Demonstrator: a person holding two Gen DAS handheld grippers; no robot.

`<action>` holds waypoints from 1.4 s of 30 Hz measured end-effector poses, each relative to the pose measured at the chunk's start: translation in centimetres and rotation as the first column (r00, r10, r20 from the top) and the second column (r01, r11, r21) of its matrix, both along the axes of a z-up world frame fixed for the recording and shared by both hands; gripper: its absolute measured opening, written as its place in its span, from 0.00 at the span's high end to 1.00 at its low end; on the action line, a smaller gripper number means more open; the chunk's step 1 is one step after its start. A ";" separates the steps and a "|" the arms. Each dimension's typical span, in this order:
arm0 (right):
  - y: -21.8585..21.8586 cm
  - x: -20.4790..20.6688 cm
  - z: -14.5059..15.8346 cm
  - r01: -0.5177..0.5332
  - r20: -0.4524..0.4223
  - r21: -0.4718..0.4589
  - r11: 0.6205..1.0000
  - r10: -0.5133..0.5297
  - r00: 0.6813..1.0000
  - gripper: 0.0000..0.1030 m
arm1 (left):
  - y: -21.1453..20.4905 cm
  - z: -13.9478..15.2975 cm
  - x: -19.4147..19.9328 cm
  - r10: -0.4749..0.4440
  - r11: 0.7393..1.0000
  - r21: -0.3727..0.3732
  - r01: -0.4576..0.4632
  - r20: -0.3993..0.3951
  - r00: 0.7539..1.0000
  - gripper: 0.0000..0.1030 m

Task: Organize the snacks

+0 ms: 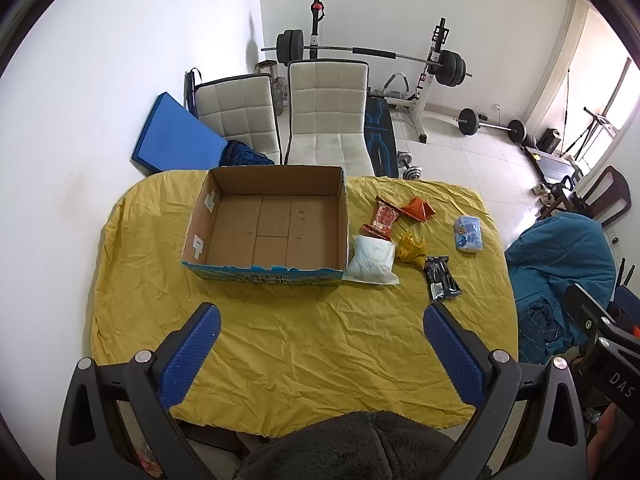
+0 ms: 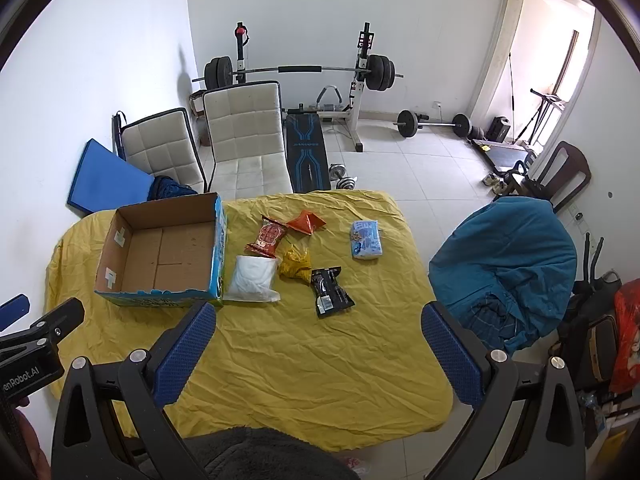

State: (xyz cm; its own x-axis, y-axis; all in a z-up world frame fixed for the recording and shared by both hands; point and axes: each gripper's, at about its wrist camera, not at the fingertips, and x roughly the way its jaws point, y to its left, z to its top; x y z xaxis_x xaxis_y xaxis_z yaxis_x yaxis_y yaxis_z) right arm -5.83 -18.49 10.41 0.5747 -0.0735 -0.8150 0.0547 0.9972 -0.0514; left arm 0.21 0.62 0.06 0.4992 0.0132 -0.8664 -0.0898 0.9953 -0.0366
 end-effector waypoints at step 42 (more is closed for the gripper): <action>0.9 0.7 -0.6 -0.006 0.000 0.002 1.000 0.006 1.000 0.00 | 0.7 0.2 0.7 0.011 1.000 0.027 -0.011 0.018 1.000 0.00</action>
State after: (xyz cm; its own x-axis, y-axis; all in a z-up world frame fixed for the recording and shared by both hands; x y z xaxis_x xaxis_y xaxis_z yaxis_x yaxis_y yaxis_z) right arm -5.13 -17.54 9.83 0.5750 -0.0685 -0.8153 0.0489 0.9976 -0.0493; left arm 0.88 1.29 0.21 0.5140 0.0422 -0.8568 -0.1005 0.9949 -0.0113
